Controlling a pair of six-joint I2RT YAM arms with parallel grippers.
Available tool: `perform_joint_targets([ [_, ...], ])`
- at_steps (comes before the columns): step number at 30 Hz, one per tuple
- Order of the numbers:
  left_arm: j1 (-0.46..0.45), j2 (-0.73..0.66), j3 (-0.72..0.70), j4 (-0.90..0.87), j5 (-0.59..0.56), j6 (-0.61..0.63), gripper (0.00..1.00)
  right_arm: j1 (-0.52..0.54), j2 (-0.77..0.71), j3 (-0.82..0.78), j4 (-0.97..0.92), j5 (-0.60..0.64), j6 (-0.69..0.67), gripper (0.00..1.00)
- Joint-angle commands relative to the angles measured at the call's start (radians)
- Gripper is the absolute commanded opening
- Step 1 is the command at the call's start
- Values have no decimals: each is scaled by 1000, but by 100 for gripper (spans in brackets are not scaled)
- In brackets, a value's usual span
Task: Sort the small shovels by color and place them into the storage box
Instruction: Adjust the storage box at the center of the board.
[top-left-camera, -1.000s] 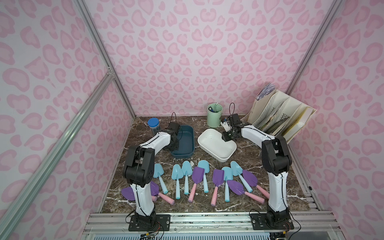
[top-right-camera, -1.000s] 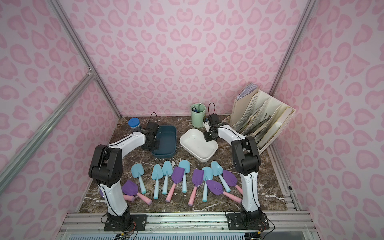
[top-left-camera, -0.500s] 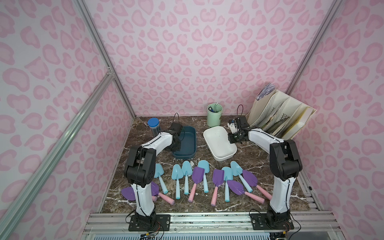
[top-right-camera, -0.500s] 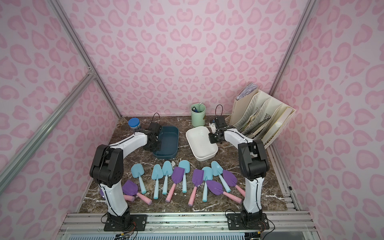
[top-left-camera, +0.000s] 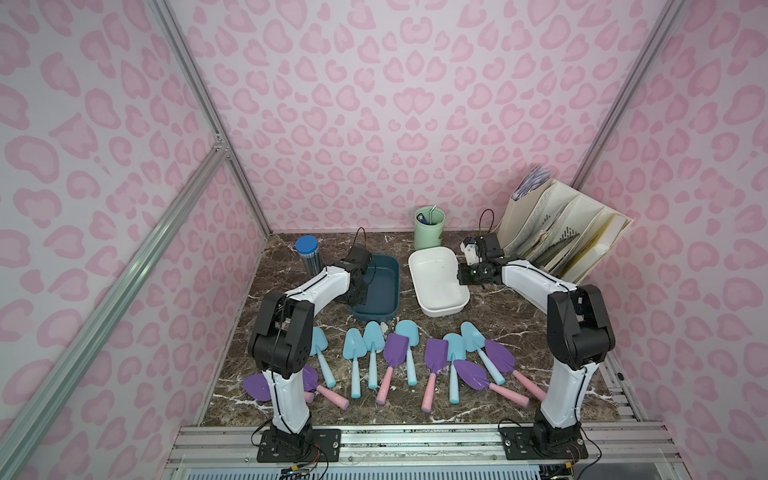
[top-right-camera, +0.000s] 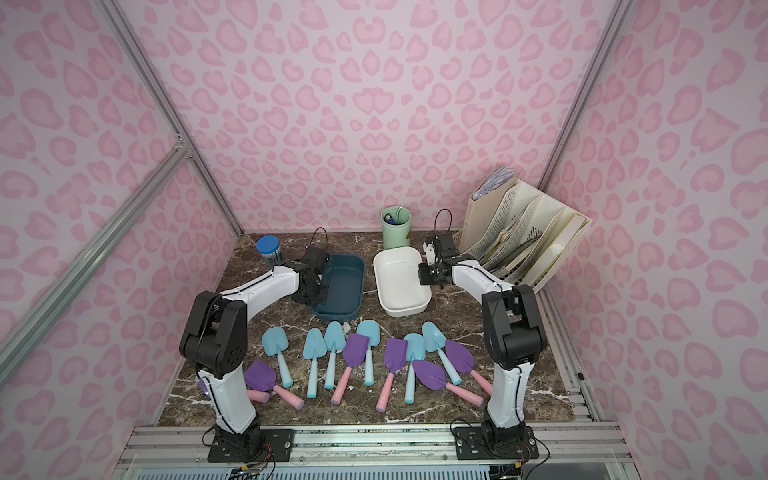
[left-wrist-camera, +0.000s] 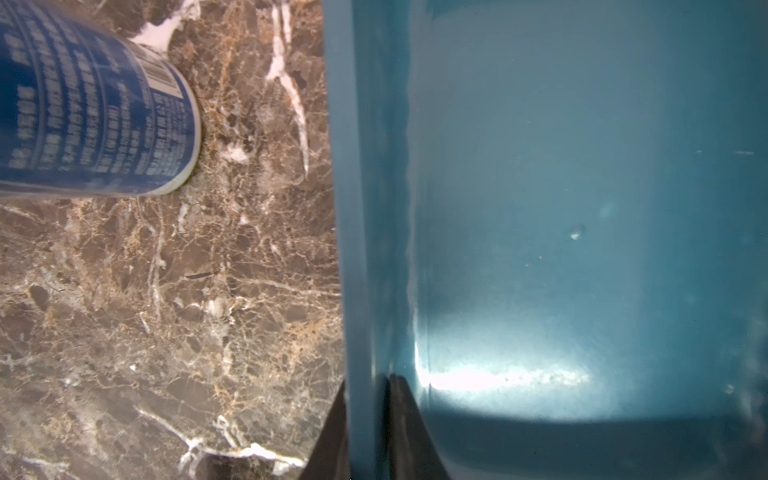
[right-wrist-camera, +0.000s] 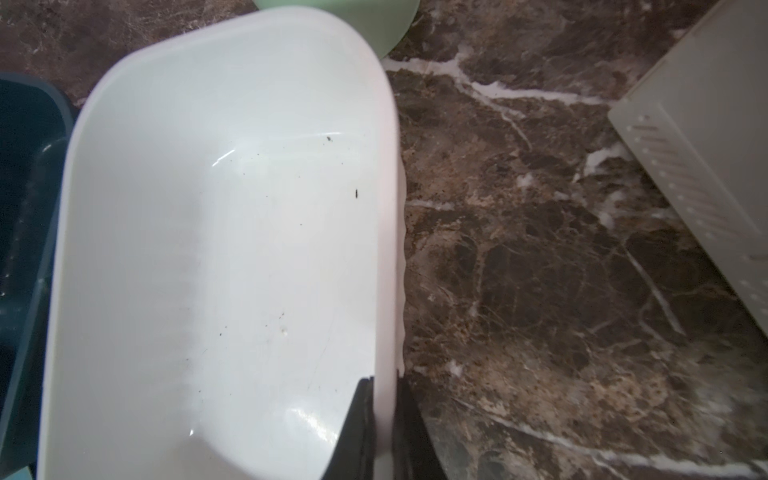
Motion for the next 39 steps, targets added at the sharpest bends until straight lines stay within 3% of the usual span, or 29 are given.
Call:
perform_joint_targets([
  [1, -10, -7, -2, -43, 17, 8, 17, 12, -1, 0, 25, -6, 43, 3],
  [16, -24, 11, 9, -45, 10, -6, 19, 31, -32, -91, 80, 35, 161, 2],
  [34, -25, 13, 61, -60, 1, 1, 33, 55, -22, -95, 106, 55, 207, 3],
  [39, -25, -4, 60, -65, -9, 3, 43, 57, -19, -92, 108, 60, 217, 5],
])
